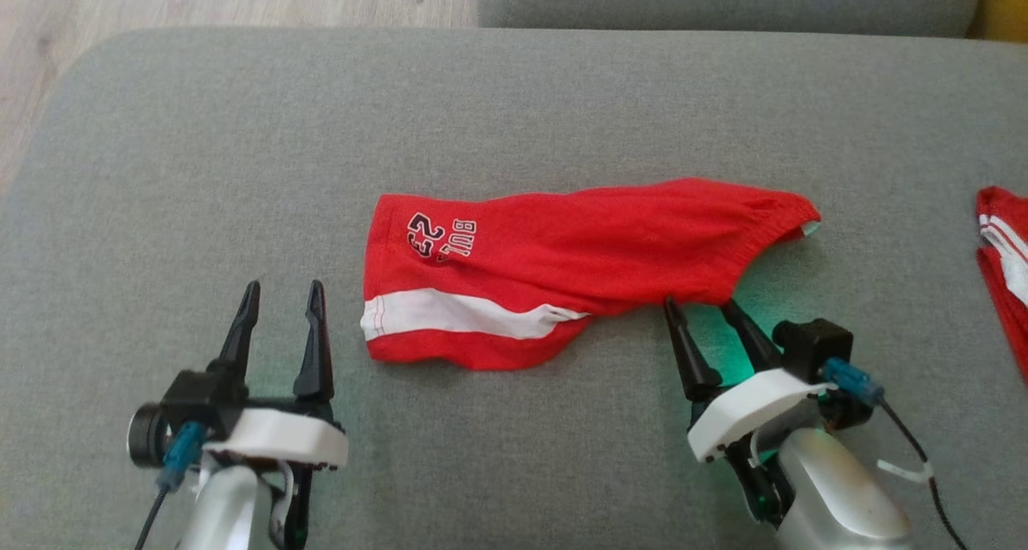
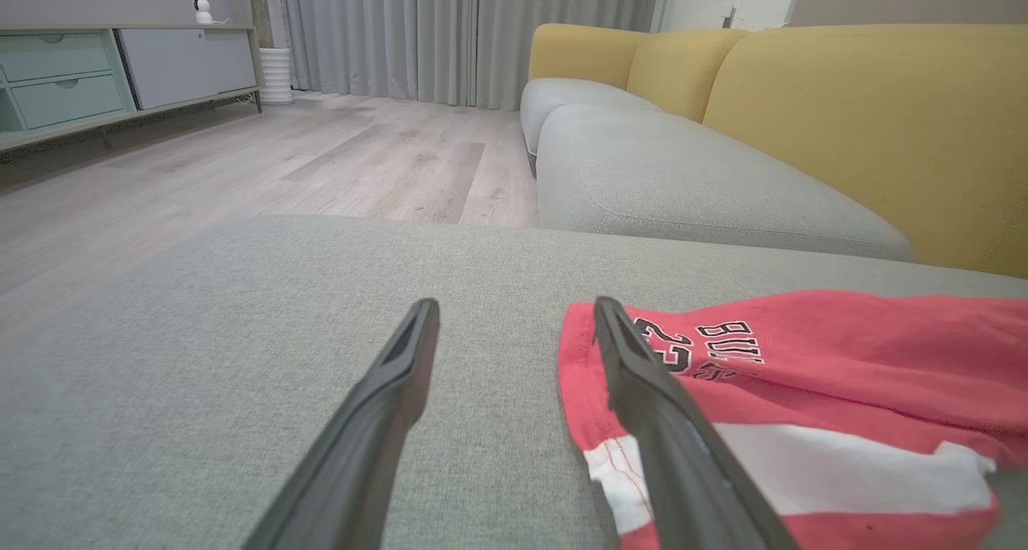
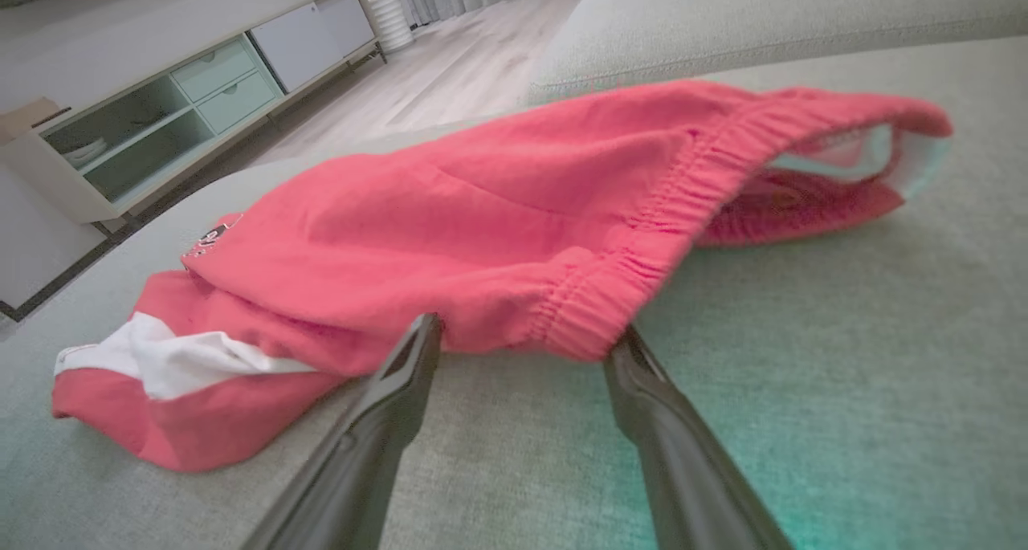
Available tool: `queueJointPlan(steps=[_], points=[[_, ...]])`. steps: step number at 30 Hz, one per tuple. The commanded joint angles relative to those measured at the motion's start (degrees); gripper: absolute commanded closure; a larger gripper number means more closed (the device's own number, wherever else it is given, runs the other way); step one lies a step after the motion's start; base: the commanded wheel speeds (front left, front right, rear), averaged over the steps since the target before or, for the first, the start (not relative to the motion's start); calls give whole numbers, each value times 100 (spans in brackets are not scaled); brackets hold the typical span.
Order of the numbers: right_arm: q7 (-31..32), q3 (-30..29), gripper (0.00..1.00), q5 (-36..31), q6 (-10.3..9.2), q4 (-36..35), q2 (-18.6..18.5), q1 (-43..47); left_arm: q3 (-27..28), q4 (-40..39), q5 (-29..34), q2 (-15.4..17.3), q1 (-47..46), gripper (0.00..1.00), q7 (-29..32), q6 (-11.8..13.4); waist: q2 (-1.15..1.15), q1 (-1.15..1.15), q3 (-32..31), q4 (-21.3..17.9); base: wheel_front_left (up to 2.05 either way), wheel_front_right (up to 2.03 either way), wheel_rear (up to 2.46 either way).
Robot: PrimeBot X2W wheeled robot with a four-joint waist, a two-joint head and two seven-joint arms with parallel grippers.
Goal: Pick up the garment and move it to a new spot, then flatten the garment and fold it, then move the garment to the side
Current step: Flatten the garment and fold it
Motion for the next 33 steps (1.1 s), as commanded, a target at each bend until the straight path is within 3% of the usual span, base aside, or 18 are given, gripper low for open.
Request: queueJointPlan(steps=[1, 14, 15, 17, 18, 20, 33], points=[[-38, 137, 0, 24, -4, -189, -30, -132, 200, -203, 40, 29, -59, 0, -29, -26, 0, 0, -28, -24, 0, 0, 0], [-38, 190, 0, -43, -4, -128, -51, -271, -39, -115, -148, 26, 140, 0, -29, 16, 0, 0, -145, -30, 0, 0, 0], [-38, 210, 10, -34, -4, -129, -48, -306, -57, -112, -153, 25, 148, 0, -29, 16, 0, 0, -146, -9, 0, 0, 0], [-38, 201, 46, -21, -4, -141, -44, -366, -67, -106, -147, 25, 165, 0, -29, 20, 0, 0, -148, 30, 0, 0, 0], [-38, 185, 70, -37, -4, -181, -42, -393, -59, -108, -141, 25, 177, 0, -29, 20, 0, 0, -150, 42, 0, 0, 0], [-38, 132, 100, -70, -4, -268, -43, -406, -40, -113, -137, 25, 210, 0, -29, 21, 0, 0, -169, 67, 0, 0, 0], [-38, 34, 100, 57, -4, -1457, -374, 185, -67, -92, -276, 25, 856, 0, -29, 71, 0, 0, -797, -261, 0, 0, 0]])
